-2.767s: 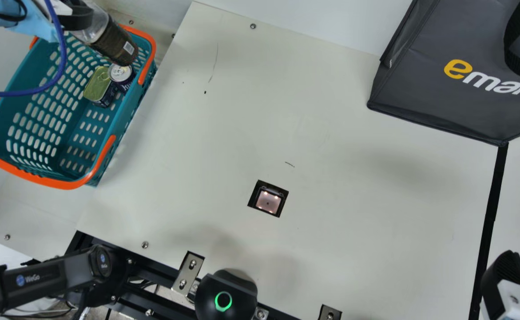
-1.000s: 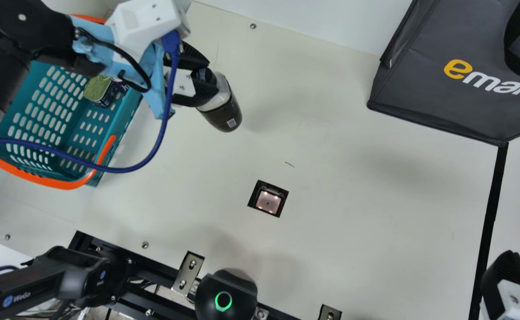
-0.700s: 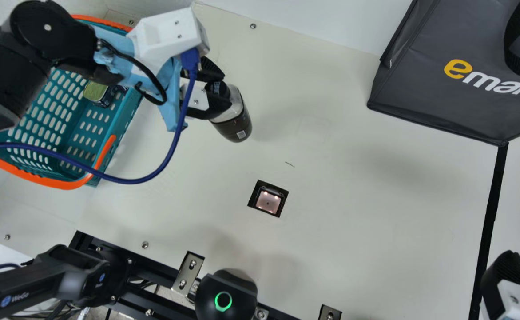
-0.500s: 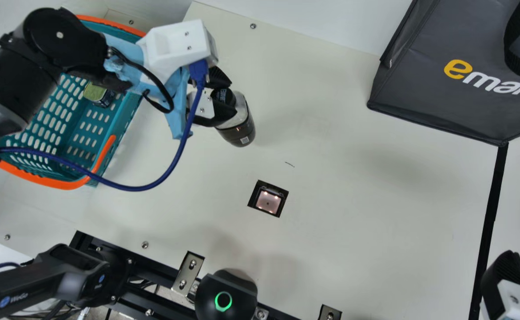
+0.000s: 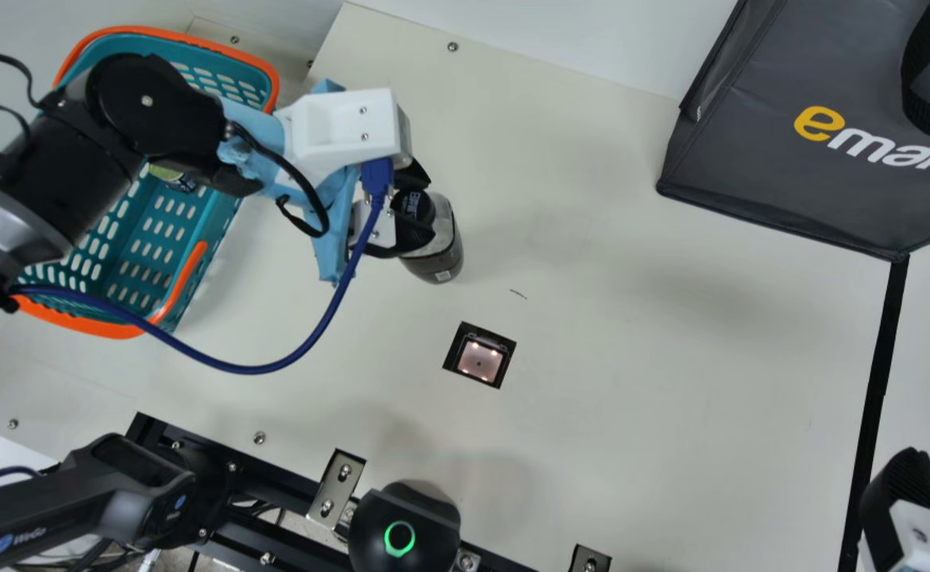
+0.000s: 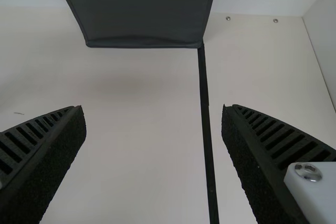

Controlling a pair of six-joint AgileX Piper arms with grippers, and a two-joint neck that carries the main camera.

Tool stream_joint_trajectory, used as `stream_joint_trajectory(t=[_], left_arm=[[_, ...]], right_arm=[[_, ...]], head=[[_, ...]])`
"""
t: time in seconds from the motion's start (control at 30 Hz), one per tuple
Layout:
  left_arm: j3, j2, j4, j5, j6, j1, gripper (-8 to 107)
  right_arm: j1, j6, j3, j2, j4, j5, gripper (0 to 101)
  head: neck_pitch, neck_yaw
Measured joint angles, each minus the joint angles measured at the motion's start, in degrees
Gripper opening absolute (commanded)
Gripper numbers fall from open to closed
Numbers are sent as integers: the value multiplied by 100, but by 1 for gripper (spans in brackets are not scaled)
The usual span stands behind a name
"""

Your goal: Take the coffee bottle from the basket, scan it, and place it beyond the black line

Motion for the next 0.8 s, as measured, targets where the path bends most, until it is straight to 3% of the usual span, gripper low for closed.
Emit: stream_joint_trajectory(t=[0.43,0.8], left_arm=[[141,121,11,-80,225,-267,10],[-45,357,23,75,300,-290,10]], right_arm=[[0,0,0,0,0,0,91],[0,0,0,0,0,0,91]], head=[[0,9],[0,9]])
